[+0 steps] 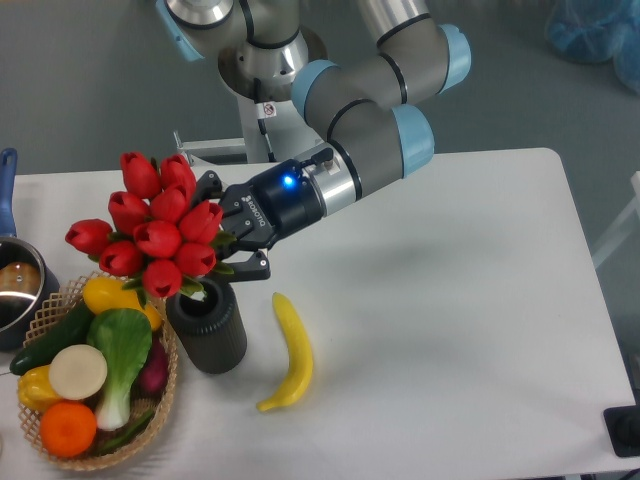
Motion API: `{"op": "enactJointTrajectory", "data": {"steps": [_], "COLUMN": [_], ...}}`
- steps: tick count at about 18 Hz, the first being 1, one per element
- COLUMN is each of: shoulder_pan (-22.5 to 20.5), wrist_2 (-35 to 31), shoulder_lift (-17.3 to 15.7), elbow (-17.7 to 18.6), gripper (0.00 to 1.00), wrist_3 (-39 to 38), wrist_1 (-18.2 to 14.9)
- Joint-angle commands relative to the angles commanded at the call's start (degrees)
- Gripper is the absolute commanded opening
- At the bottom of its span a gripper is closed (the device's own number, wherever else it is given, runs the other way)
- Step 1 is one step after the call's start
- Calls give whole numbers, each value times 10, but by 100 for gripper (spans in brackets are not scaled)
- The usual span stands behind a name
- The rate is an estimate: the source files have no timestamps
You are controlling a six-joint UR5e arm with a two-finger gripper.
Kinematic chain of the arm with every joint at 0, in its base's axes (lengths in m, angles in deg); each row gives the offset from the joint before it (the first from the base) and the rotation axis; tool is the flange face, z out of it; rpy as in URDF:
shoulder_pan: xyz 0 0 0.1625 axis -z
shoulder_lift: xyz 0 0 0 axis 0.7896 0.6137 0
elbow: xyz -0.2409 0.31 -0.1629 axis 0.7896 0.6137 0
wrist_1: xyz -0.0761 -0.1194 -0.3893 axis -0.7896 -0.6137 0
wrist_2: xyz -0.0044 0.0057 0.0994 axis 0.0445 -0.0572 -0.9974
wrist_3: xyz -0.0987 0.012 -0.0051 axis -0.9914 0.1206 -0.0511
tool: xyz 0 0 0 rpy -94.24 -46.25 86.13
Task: Insert the flowers into the vase
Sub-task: 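Lower the tulip stems into the dark gray vase opening, then push the tulips further down into the vase, adjusting the bunch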
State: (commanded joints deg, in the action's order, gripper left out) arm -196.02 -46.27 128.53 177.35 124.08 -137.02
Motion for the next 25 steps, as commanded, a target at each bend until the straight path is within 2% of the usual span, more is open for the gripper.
{"op": "enactJointTrajectory", "data": {"steps": [4, 12, 16, 18, 21, 25], "shoulder_pan": [0, 0, -3, -4, -5, -4], "wrist_2": [0, 0, 1, 6, 11, 11], "shoulder_lift": [3, 32, 29, 29, 29, 29], "elbow": [4, 4, 25, 41, 54, 60], "gripper": [39, 39, 40, 41, 41, 41], "wrist_3": [0, 0, 6, 42, 54, 64], "wrist_1": [0, 1, 1, 1, 1, 1]}}
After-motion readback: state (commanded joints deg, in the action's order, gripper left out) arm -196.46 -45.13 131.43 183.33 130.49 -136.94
